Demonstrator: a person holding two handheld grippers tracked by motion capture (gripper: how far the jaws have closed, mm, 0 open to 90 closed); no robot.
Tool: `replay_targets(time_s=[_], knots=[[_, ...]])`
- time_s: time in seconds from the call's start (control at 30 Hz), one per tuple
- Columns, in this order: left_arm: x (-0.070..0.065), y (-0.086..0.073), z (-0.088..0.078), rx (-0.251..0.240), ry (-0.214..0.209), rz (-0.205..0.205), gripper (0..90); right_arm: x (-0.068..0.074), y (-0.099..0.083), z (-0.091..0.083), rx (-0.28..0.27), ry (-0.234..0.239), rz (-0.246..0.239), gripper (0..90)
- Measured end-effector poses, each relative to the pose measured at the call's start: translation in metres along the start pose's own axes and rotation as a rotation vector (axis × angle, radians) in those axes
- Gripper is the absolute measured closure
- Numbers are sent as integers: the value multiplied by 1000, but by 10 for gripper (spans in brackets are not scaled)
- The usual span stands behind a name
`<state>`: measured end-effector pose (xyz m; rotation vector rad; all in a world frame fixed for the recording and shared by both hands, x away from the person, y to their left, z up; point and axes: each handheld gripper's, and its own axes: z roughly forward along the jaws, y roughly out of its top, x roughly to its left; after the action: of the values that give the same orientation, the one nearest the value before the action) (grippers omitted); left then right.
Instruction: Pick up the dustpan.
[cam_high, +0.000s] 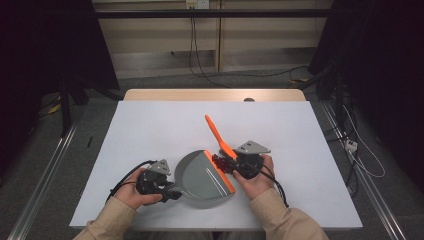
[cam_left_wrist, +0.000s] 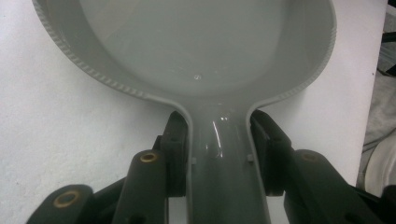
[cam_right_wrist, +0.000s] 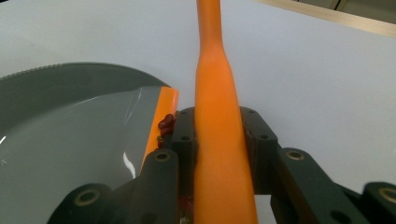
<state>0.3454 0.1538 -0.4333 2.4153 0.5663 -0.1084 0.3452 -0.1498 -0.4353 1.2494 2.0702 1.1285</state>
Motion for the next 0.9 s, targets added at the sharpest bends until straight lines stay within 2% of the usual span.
replay_targets(time_s=[0.07, 0.2, 0.23, 0.43, 0.5, 0.9], knots=[[1, 0, 0, 6, 0, 14, 629, 3, 0, 1, -5, 13, 1, 708], [0, 0, 1, -1, -2, -1, 629, 7, 1, 3, -9, 14, -8, 708], [1, 0, 0, 11, 0, 16, 629, 8, 1, 4, -9, 15, -8, 708], [1, 0, 1, 10, -2, 11, 629, 12, 1, 4, -14, 10, -10, 707], [0, 0, 2, 3, -4, -3, 629, 13, 1, 4, -15, 12, -10, 707], [-1, 0, 3, -1, -3, -7, 629, 17, 1, 5, -16, 13, -8, 706]])
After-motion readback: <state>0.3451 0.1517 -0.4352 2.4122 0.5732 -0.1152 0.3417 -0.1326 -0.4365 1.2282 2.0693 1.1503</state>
